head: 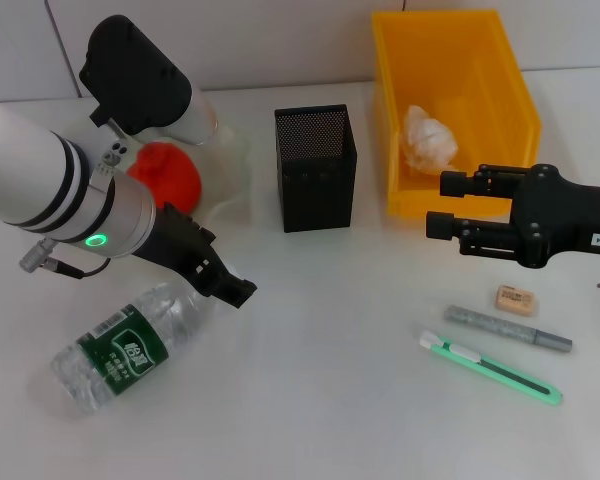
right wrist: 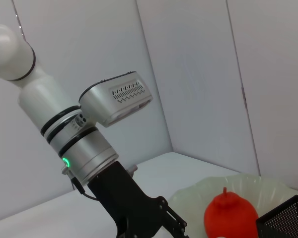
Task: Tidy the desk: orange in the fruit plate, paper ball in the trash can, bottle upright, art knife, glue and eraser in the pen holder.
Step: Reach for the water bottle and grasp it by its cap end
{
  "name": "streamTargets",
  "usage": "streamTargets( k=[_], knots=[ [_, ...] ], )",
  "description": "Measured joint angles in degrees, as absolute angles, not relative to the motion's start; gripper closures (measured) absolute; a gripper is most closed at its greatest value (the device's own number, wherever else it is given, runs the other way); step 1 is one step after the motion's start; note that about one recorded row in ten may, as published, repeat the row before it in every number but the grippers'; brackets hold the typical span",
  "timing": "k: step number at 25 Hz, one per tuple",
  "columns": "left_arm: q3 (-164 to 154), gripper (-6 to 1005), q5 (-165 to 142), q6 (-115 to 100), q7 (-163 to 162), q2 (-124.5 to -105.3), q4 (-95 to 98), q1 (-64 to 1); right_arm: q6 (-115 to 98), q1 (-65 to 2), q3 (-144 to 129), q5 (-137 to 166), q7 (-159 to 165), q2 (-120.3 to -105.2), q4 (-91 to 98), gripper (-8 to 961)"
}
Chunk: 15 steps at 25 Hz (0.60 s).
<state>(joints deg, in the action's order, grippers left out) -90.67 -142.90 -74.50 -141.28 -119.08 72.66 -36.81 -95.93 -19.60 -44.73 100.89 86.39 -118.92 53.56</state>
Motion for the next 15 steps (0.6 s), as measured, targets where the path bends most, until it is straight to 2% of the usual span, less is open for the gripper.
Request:
streamTargets(
  k=[15],
  knots=[
    [-93.1, 136, -145.8, -72.2, -144.3, -119.09, 70.9, -37.0, -95.9, -19.6, -44.8, 100.9, 85.6, -119.0, 53.3, 317]
  ],
)
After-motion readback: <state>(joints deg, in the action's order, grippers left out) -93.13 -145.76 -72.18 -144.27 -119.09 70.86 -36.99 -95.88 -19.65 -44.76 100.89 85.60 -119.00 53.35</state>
